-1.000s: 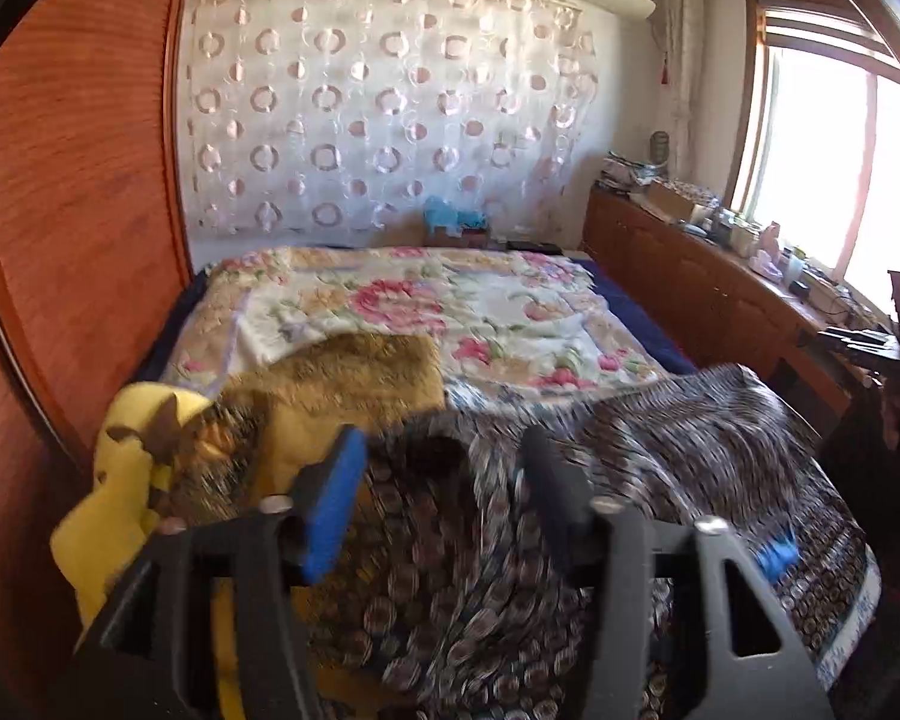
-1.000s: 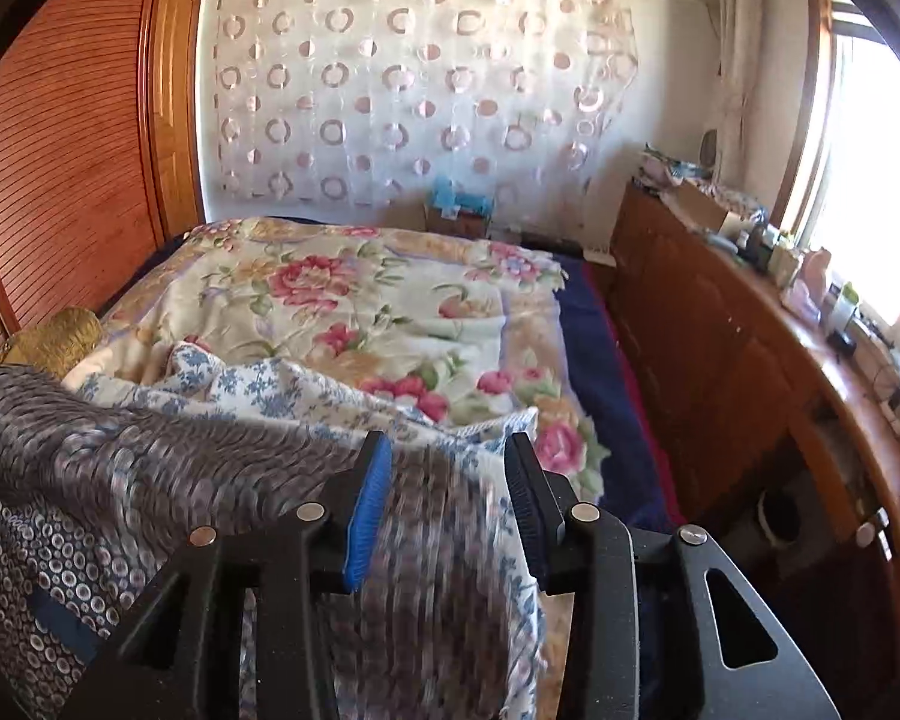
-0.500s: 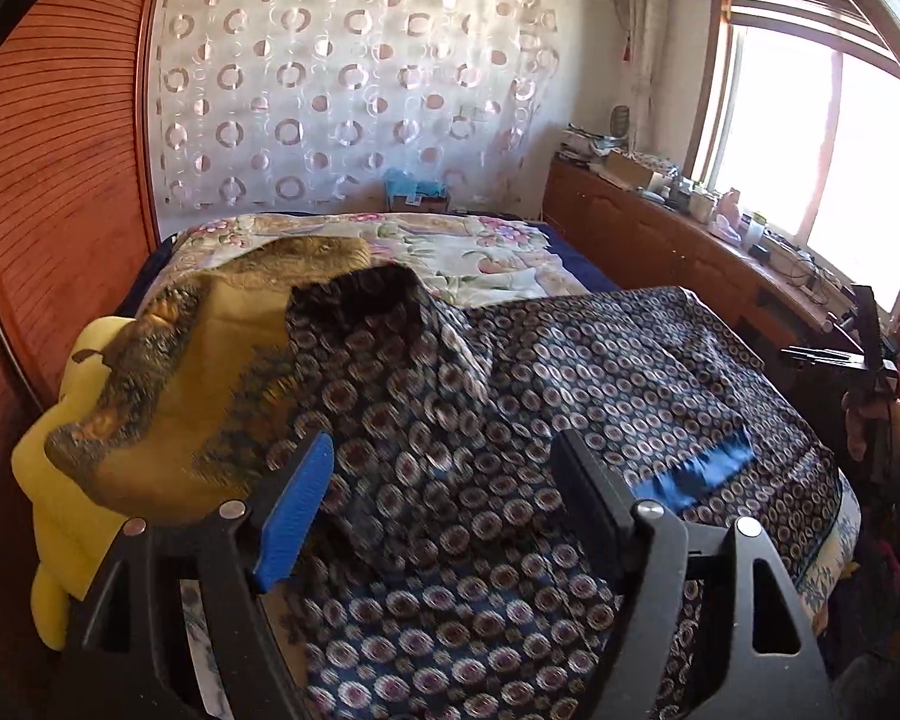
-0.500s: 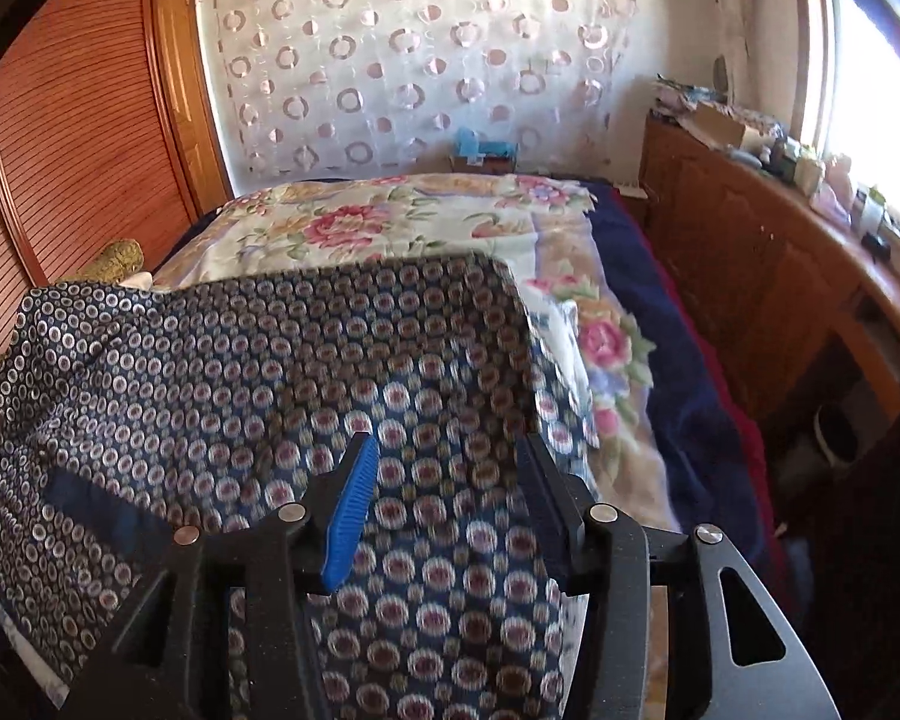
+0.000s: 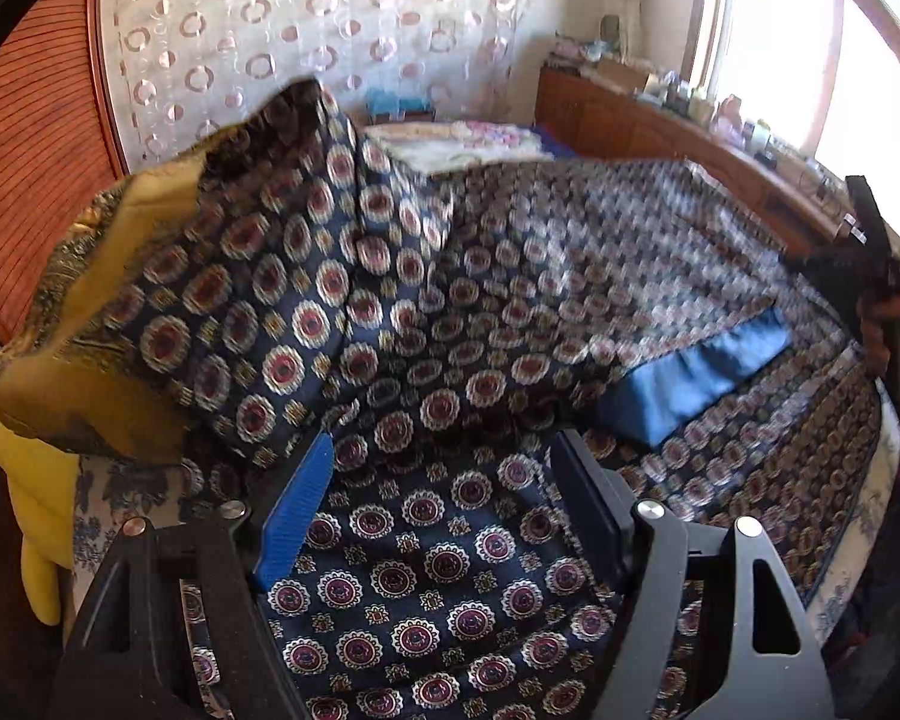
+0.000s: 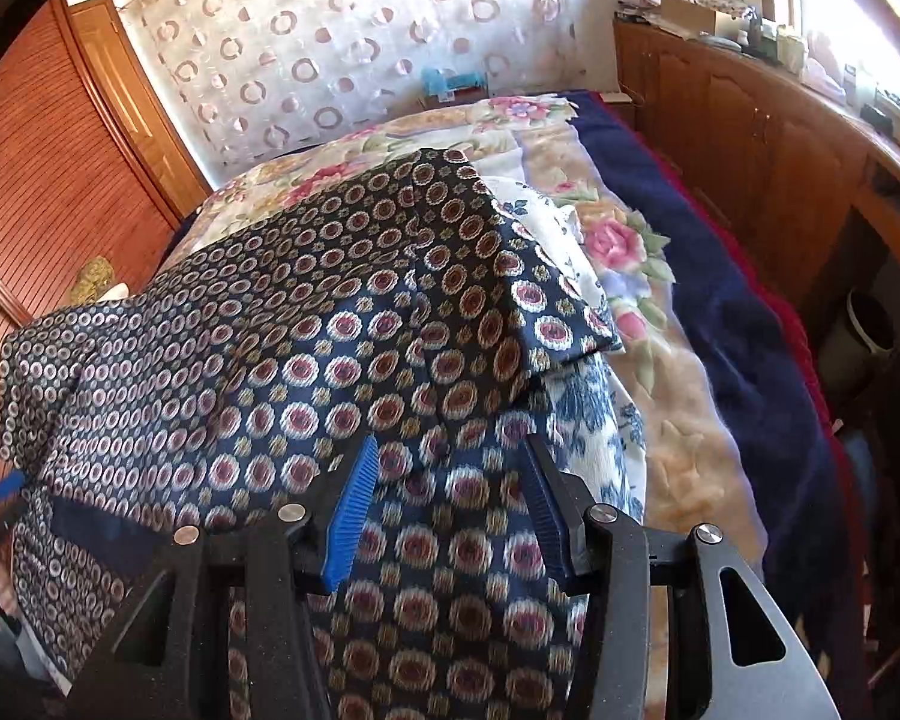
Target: Fold small clothes
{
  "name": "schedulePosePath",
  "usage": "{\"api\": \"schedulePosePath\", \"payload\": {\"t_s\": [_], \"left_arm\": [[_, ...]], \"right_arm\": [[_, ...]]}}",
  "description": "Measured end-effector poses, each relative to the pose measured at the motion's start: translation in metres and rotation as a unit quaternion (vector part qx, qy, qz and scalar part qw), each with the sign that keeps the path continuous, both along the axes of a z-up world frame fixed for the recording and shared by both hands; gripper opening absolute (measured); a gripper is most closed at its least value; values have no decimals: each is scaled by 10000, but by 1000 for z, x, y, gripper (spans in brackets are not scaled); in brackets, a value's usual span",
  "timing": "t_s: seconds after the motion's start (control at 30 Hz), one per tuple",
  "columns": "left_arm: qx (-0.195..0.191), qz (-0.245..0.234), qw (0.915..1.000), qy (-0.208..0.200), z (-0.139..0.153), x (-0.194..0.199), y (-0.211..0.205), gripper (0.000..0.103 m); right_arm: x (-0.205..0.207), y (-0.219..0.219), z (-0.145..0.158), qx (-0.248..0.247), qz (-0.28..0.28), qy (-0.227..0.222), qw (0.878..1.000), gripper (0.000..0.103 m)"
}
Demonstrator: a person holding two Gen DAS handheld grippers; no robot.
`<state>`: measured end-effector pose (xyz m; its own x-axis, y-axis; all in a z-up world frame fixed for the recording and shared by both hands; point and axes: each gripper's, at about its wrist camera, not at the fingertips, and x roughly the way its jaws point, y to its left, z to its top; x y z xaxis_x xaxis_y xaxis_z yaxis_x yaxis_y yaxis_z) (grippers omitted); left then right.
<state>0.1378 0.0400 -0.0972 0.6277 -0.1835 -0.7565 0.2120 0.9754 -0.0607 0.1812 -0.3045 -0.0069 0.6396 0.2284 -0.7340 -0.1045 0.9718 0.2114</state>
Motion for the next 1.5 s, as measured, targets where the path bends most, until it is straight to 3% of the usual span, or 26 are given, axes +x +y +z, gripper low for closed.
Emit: {"api": "schedulePosePath", "payload": {"t_s": [0.23,0.53,1.17,1.3,1.43,1.5], "left_arm": [[277,8,9994,202,-16,5,-10,76],[329,-144,9989,291,-20,11,-21,92],[314,-103,9989,321,-17,9,-17,92],[86,-110,9996,257,-9,-2,-7,85],[-418,-69,9990,-142,18,-18,14,74],[-482,46,9983,-330,31,-22,24,68]], "right_arm": [[20,7,-2,-107,-175,-23,9998,50],[15,31,-15,-576,-219,-375,9974,50],[17,39,-21,-680,-187,-381,9968,50],[19,39,-21,-708,-178,-376,9966,51],[19,40,-21,-746,-169,-376,9964,51],[19,40,-21,-741,-166,-377,9964,51]]}}
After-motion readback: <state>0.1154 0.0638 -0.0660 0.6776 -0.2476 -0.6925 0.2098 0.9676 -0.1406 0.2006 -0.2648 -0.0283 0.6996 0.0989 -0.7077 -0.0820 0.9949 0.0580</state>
